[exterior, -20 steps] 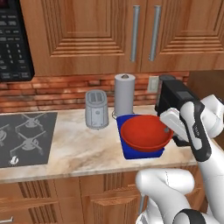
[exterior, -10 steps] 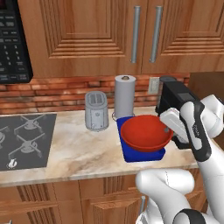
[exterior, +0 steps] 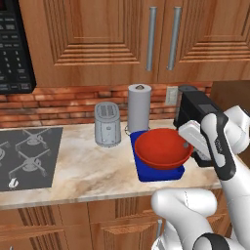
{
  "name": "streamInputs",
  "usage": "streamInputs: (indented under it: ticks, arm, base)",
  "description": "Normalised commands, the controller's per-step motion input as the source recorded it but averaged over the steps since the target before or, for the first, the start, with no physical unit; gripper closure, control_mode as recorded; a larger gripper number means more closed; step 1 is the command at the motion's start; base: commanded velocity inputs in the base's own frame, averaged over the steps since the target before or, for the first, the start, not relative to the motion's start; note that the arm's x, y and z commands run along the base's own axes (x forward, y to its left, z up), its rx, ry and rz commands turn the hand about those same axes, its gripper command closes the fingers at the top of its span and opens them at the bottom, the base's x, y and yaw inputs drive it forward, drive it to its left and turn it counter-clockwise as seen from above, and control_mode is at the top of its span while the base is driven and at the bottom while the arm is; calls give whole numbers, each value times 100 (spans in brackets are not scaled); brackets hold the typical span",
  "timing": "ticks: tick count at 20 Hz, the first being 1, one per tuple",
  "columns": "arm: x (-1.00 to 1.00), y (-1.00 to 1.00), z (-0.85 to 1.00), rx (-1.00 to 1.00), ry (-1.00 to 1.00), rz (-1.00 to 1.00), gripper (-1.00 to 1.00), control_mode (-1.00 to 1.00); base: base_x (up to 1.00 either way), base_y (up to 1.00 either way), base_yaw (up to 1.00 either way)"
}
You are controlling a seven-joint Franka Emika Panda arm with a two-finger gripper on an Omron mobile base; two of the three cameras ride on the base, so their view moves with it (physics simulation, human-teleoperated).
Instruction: Place the two vegetables and bowl onto the tray for setting up a vegetable dip station.
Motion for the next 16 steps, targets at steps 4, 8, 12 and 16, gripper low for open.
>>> streamInputs:
  ticks: [4, 8, 12, 16]
  arm:
    - [0, 0, 0, 0, 0, 0, 100, 100]
    - [0, 0, 0, 0, 0, 0, 100, 100]
    - [0, 0, 0, 0, 0, 0, 100, 100]
    - [0, 0, 0, 0, 0, 0, 100, 100]
  base:
    - [1, -3, 0]
    - [0, 0, 0]
    - [0, 0, 0]
    - [0, 0, 0]
